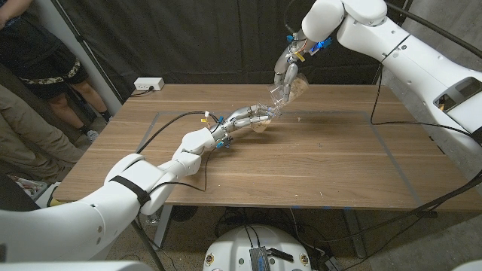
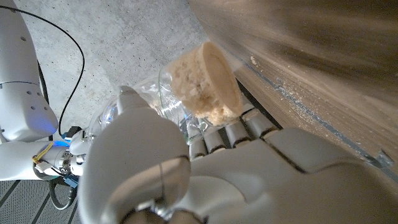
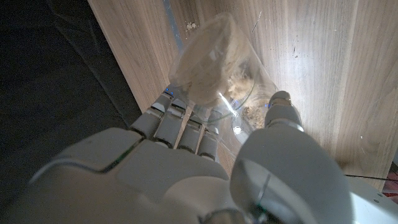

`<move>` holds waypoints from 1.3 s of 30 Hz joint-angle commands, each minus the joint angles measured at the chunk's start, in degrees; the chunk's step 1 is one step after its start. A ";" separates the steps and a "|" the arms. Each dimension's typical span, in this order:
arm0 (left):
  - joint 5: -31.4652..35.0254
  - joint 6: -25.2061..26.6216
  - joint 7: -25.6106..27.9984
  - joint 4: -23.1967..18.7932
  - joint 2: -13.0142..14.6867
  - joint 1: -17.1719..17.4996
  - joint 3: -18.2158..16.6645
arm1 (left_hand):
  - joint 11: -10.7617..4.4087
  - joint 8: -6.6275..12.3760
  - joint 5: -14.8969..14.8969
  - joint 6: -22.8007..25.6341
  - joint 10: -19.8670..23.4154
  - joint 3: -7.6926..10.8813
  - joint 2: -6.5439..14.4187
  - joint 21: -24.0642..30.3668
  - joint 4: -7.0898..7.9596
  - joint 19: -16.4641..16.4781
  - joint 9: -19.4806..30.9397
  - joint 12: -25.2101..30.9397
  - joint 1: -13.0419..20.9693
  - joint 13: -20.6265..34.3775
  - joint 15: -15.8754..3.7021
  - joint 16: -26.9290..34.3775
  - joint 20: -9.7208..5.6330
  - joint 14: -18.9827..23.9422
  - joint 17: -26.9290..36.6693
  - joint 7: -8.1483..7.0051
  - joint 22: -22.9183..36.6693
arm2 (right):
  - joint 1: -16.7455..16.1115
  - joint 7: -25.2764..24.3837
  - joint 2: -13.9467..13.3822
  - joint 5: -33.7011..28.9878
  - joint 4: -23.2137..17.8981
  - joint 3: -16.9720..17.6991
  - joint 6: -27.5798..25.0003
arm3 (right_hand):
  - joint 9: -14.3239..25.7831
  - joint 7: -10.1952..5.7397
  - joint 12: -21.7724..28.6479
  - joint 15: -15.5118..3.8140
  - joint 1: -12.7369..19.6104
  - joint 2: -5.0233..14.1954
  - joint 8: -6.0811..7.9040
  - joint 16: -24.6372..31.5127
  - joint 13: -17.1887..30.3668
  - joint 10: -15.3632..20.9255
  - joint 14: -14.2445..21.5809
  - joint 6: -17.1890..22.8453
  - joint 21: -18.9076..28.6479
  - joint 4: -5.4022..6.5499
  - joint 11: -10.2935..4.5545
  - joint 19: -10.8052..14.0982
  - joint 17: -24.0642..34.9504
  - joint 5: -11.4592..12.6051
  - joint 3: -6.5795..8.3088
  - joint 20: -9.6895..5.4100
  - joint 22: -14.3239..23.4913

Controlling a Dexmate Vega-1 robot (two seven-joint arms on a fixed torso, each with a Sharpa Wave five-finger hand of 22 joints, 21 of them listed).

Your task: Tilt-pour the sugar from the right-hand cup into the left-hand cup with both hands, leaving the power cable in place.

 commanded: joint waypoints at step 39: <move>-0.03 -0.32 0.99 0.29 -1.57 0.57 -0.39 | -0.01 0.56 -0.39 0.40 0.59 0.23 0.28 0.68 0.83 0.57 -0.09 0.60 0.10 -0.09 -8.67 -0.16 -1.27 0.49 0.38 -0.05 0.09 | 2.06 3.22 -1.19 -1.27 -3.02 -2.98 0.00 | 0.09 -1.79 0.25 -9.21 1.09 1.05 0.62 0.52 0.07 3.55 1.72 4.15 0.06 0.31 -1.78 -0.03 1.00 0.33 1.31 -0.59 0.20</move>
